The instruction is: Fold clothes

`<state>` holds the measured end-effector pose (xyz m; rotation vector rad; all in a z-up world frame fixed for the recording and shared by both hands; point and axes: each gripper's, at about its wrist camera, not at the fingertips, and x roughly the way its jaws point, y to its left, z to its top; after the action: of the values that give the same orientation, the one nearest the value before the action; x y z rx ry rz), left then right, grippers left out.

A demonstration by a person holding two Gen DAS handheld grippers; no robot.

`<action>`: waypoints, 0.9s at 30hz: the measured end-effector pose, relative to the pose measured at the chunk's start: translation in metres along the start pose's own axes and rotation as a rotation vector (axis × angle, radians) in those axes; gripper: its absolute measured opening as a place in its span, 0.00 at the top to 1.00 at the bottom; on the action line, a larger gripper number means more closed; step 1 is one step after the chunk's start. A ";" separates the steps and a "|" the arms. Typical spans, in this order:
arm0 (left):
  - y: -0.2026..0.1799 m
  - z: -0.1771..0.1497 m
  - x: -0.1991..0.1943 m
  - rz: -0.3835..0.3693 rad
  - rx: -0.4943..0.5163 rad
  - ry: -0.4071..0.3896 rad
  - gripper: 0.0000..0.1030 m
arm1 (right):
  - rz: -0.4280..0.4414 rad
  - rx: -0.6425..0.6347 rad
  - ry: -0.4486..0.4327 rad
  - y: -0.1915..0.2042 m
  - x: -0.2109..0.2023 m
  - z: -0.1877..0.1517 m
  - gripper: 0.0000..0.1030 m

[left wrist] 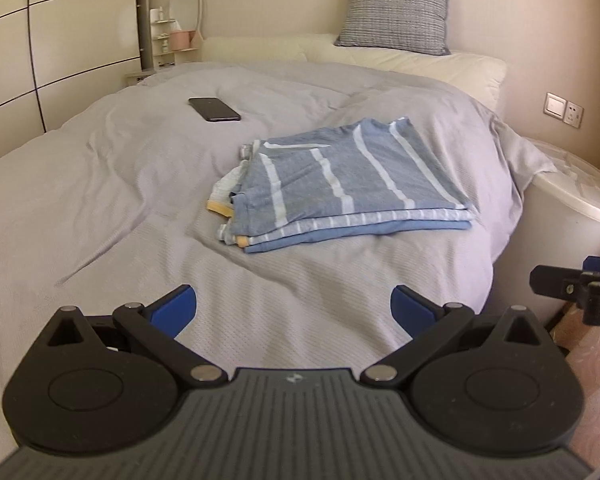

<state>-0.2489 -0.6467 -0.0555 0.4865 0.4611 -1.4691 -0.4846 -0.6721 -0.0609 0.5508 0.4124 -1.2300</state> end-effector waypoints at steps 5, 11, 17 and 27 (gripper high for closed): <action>-0.004 0.001 -0.005 0.005 0.021 -0.006 0.01 | -0.003 0.010 0.004 0.001 -0.007 -0.006 0.02; -0.004 0.003 -0.009 0.016 0.030 -0.016 0.01 | 0.003 0.014 0.003 0.006 -0.011 -0.007 0.02; -0.006 0.001 -0.014 0.020 0.035 -0.015 0.01 | 0.012 0.011 0.001 0.010 -0.018 -0.006 0.02; -0.023 -0.003 -0.032 0.032 0.057 -0.033 0.01 | 0.013 0.003 -0.026 0.009 -0.046 -0.011 0.02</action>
<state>-0.2738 -0.6201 -0.0400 0.5119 0.3848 -1.4599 -0.4894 -0.6283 -0.0413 0.5385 0.3848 -1.2242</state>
